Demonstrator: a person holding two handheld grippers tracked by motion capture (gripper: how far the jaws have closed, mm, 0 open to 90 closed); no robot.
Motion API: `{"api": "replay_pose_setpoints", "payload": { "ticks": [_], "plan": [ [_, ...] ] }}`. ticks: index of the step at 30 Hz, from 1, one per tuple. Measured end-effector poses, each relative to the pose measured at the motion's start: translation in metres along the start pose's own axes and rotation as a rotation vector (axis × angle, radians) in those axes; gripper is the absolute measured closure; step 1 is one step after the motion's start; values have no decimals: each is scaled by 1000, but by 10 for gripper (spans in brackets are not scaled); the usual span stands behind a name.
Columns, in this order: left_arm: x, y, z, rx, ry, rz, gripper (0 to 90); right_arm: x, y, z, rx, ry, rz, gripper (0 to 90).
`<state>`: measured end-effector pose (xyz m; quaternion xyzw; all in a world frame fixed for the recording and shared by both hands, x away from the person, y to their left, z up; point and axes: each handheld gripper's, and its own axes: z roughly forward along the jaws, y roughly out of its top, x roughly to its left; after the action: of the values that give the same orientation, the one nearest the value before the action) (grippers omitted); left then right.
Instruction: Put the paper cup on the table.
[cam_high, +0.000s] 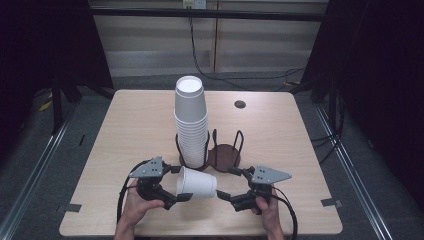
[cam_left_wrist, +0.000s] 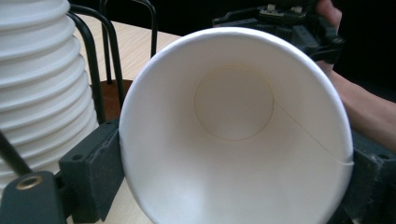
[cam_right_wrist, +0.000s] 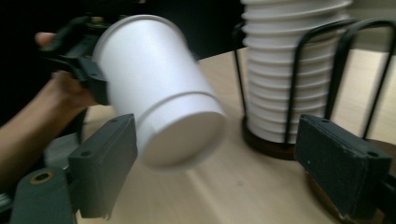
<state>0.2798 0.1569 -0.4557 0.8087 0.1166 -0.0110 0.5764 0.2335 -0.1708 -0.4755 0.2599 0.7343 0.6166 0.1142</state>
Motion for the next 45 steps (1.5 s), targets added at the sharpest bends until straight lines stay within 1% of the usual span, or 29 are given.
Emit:
{"api": "replay_pose_setpoints", "payload": {
  "ticks": [1,2,4,6,7,9,10,11,13,14,16,17,19,21,22,24,25,26,29,32,35,37,38,39,41,42,43,44,45],
  "plan": [
    [0,0,-1,1,9,-3,104,0,-1,-1,0,-22,2,130],
    [0,0,-2,2,14,-2,104,0,-3,-2,-5,-59,-3,131],
    [1,0,-4,9,21,2,103,-1,-7,-3,-27,-112,-16,131],
    [0,0,-6,18,31,1,103,-2,-12,-4,-42,-188,-28,131],
    [1,0,-6,18,28,1,102,-3,-14,-5,-48,-205,-26,131],
    [0,0,-8,23,48,7,101,-4,-18,-6,-65,-249,-26,131],
    [1,-1,-9,20,40,4,102,-4,-20,-6,-80,-266,-24,131],
    [1,-2,-10,22,37,7,102,-4,-22,-6,-99,-295,-29,132],
    [0,-3,-12,36,55,7,102,-5,-28,-7,-123,-343,-47,130],
    [0,-3,-13,42,60,10,102,-4,-31,-7,-136,-363,-41,130],
    [1,-4,-17,42,62,4,102,-4,-34,-7,-144,-386,-48,130],
    [2,-4,-18,40,68,3,102,-4,-35,-7,-160,-396,-50,128],
    [3,-3,-23,44,60,12,101,-4,-35,-8,-168,-403,-53,128],
    [4,-3,-27,44,81,4,101,-4,-36,-9,-186,-413,-59,128],
    [6,-3,-29,38,79,1,101,-3,-37,-10,-196,-412,-58,127],
    [7,-1,-32,46,84,-6,100,-3,-38,-11,-212,-413,-64,126],
    [8,1,-33,51,95,-6,100,-3,-38,-11,-213,-415,-64,126],
    [9,2,-34,61,97,-4,100,-2,-38,-12,-219,-411,-68,127],
    [10,2,-37,64,108,-14,98,-1,-40,-14,-247,-396,-86,126],
    [10,1,-50,49,126,-24,97,-2,-40,-14,-246,-397,-84,128],
    [10,2,-61,47,179,-37,97,-2,-40,-14,-246,-396,-84,128],
    [12,1,-65,38,197,-56,97,-2,-40,-14,-246,-396,-84,128],
    [14,1,-67,46,209,-58,98,-2,-40,-14,-246,-396,-85,128],
    [16,1,-68,61,232,-61,97,-2,-40,-14,-246,-396,-85,128],
    [18,1,-69,67,266,-63,98,-2,-40,-14,-246,-396,-85,128],
    [19,1,-70,73,263,-56,98,-1,-40,-14,-246,-396,-85,129],
    [21,1,-71,70,264,-62,97,-1,-40,-14,-246,-396,-85,129],
    [23,2,-73,67,275,-69,97,-1,-40,-14,-246,-396,-85,128],
    [25,3,-74,75,287,-67,97,-1,-40,-14,-246,-396,-85,129]
  ]
}}
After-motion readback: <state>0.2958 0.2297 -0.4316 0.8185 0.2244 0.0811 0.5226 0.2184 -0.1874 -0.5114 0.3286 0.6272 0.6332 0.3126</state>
